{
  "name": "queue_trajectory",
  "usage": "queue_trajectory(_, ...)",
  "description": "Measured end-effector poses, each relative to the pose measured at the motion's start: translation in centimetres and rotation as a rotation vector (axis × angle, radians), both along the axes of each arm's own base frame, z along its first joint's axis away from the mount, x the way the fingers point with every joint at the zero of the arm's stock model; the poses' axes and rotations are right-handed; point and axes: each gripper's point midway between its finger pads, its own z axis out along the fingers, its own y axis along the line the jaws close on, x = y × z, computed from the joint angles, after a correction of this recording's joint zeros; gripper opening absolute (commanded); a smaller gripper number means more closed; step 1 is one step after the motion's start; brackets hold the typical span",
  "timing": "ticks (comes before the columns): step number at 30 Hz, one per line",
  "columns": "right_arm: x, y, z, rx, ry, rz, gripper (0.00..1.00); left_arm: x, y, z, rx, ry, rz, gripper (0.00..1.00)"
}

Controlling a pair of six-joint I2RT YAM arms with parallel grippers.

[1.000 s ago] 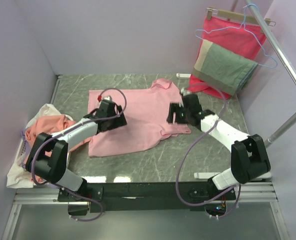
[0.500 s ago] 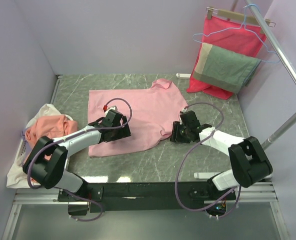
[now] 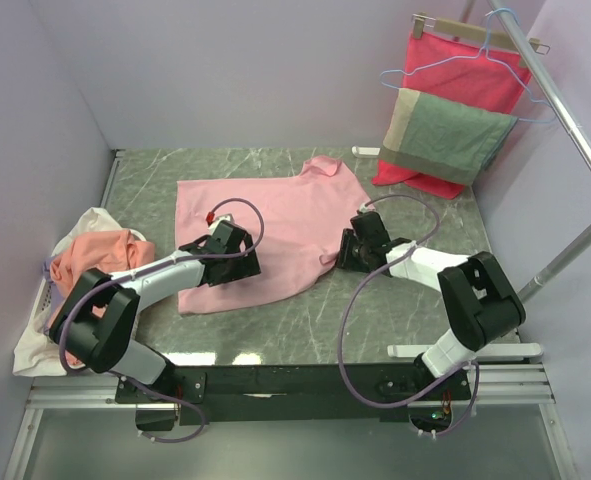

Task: Fold and stack the t-shirts
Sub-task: Flatten out the tshirt

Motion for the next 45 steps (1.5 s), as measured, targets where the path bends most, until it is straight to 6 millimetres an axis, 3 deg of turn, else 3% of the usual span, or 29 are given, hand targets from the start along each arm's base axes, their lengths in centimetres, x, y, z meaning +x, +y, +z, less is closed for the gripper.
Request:
queue_trajectory(6, 1.5, -0.2, -0.3, -0.013, -0.03, -0.051, 0.3, -0.2, 0.1, -0.7, 0.013, 0.02, 0.0, 0.93)
queue_trajectory(11, 2.1, -0.6, -0.4, -0.035, -0.041, -0.084, 0.0, 0.0, 0.0, -0.8, 0.015, 0.021, 0.0, 0.94)
queue_trajectory(16, 1.7, -1.0, -0.3, -0.067, -0.039, -0.08, 0.0, 0.0, 0.1, -0.8, 0.021, 0.021, 0.003, 0.94)
queue_trajectory(20, -0.9, -1.8, 0.9, -0.105, -0.012, -0.048, 0.0, 0.1, 0.4, -0.6, 0.04, 0.02, 0.009, 0.95)
queue_trajectory(28, -5.8, -2.1, 7.8, -0.063, -0.06, 0.024, 0.0, 1.3, 0.6, 0.5, 0.087, -0.001, -0.004, 0.96)
queue_trajectory(34, -11.4, -3.0, 8.8, -0.043, 0.054, 0.095, 0.0, 2.3, 1.0, 0.9, 0.127, -0.015, -0.014, 0.97)
queue_trajectory(37, -13.5, -3.5, 9.2, -0.038, 0.092, 0.117, 0.0, 3.6, 1.6, 0.3, 0.133, 0.004, -0.001, 0.96)
queue_trajectory(40, -15.0, -3.9, 9.8, -0.032, 0.129, 0.135, 0.0, 6.7, 2.4, -0.5, 0.125, 0.018, 0.03, 0.96)
queue_trajectory(42, -15.6, -3.3, 10.5, -0.001, 0.146, 0.168, 0.0, 9.2, 2.5, -0.7, 0.126, 0.017, 0.04, 0.94)
queue_trajectory(45, -16.6, -2.1, 11.4, 0.051, 0.176, 0.238, 0.0, 14.1, 0.8, -0.8, 0.113, -0.004, 0.014, 0.93)
